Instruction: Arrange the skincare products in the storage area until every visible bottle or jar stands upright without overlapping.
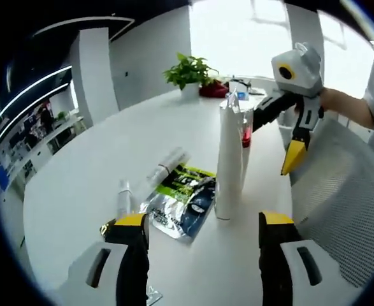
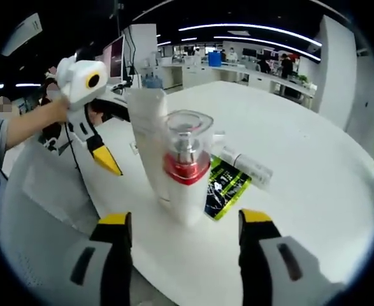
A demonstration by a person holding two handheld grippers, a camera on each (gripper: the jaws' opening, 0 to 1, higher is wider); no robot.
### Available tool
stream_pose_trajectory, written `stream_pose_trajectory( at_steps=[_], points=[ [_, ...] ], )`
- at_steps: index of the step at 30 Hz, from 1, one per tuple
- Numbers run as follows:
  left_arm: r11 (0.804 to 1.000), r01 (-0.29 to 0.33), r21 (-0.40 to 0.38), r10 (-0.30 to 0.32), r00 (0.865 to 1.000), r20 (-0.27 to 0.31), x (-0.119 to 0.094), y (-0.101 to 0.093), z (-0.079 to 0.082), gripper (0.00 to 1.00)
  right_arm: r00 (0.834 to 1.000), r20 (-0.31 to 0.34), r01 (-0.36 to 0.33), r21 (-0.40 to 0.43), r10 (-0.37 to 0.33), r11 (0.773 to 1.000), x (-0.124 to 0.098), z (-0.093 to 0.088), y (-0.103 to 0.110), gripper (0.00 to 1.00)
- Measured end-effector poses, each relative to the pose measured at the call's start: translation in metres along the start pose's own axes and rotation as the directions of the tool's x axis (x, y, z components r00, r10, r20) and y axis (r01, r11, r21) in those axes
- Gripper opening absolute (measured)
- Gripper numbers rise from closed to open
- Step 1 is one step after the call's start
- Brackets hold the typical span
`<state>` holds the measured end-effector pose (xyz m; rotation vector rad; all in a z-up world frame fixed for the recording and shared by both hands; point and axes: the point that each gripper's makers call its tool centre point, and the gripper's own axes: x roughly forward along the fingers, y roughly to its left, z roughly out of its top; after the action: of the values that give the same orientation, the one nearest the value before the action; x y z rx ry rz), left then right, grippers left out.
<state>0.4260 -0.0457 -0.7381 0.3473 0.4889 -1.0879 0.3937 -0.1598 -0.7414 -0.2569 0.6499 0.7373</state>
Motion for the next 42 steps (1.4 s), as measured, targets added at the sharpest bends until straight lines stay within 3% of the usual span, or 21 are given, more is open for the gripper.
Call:
stream_pose_trajectory(
  at_steps=[3,8,21,42],
  points=[
    [1.000,-0.002,-0.031,0.002,1.000,0.003,-0.006,-0.003,0.001,0.66,1.000,0.004,0.002,-0.001,-0.002,1.000,-0.002,0.001,0.002,0.72],
    [0.998,-0.034,-0.053,0.035,0.999,0.003,-0.015,-0.003,0.001,0.82,1.000,0.011,0.007,-0.012,-0.007,1.000,-0.005,0.003,0.004,0.75],
    [0.990,-0.099,-0.097,0.103,0.994,0.042,-0.038,-0.005,0.009,0.97,0.999,0.019,0.037,-0.033,-0.036,0.999,-0.013,0.004,0.005,0.79],
    [0.977,-0.145,-0.155,0.149,0.989,0.018,-0.055,-0.015,0.000,0.97,0.999,0.029,0.038,-0.076,-0.035,0.996,-0.023,0.010,0.015,0.97]
  ],
)
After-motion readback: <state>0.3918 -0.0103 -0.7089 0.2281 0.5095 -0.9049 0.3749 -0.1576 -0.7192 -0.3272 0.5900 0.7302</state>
